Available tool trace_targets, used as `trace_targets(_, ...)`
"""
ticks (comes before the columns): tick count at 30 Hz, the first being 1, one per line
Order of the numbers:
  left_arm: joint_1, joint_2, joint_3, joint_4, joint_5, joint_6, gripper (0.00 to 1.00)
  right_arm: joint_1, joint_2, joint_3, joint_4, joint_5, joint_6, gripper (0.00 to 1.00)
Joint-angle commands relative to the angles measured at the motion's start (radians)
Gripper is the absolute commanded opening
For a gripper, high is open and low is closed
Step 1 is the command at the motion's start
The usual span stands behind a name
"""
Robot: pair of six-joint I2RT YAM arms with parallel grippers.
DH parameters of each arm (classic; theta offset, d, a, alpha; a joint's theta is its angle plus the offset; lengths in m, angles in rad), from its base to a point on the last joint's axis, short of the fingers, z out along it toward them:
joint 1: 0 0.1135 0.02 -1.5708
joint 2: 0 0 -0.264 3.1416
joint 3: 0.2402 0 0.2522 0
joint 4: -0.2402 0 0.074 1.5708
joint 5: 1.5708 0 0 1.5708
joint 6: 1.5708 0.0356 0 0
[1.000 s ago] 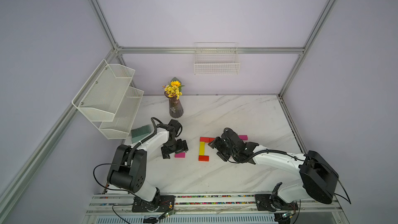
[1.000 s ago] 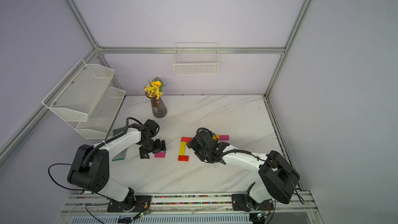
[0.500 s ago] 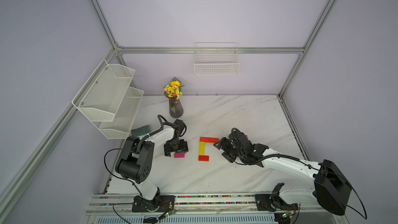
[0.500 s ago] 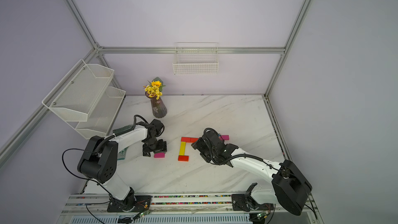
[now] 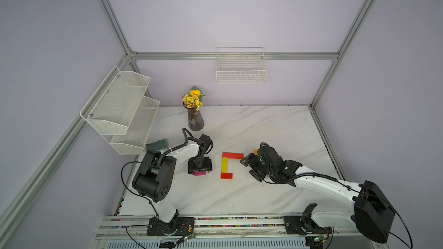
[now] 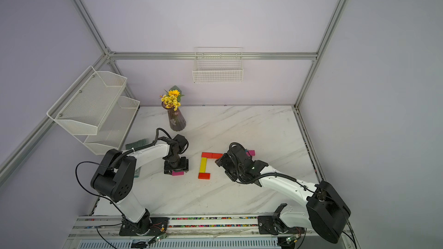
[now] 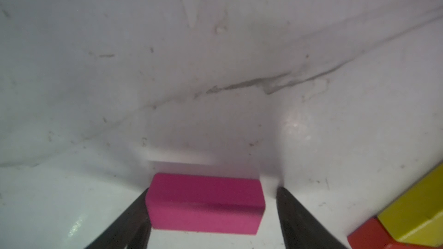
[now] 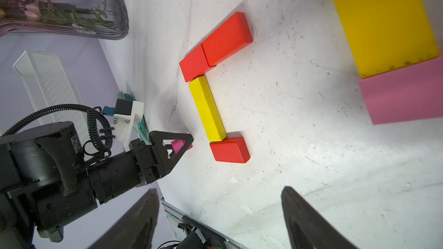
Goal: Assemble the letter c with building blocks
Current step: Pick up the building block from the center of the board, then place the building block at the center of the board.
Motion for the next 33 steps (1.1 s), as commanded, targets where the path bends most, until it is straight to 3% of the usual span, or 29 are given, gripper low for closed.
trace_targets(1,-0.003,-0.001,-0.029,0.021,-0.015,-0.020,0.65,-0.011,-0.027,-0.012,-0.026,-0.007,-0.004,0.82)
trace_targets(7,-0.005,-0.046,-0.026,-0.010,-0.016,-0.021,0.32,-0.030,-0.053,-0.012,-0.049,-0.020,-0.020,0.82)
trace_targets(11,-0.017,-0.144,0.050,-0.108,-0.005,-0.042,0.31,-0.061,-0.087,0.005,-0.105,-0.034,-0.067,0.82)
trace_targets(16,-0.110,-0.204,0.205,-0.149,0.031,-0.111,0.31,-0.116,-0.145,0.016,-0.203,-0.062,-0.166,0.82)
trace_targets(26,-0.403,0.065,0.482,-0.150,-0.029,-0.266,0.32,-0.190,-0.274,-0.053,-0.321,-0.113,-0.266,0.83)
trace_targets(33,-0.519,0.210,0.584,-0.149,-0.052,-0.319,0.32,-0.194,-0.378,-0.120,-0.356,-0.102,-0.226,0.83)
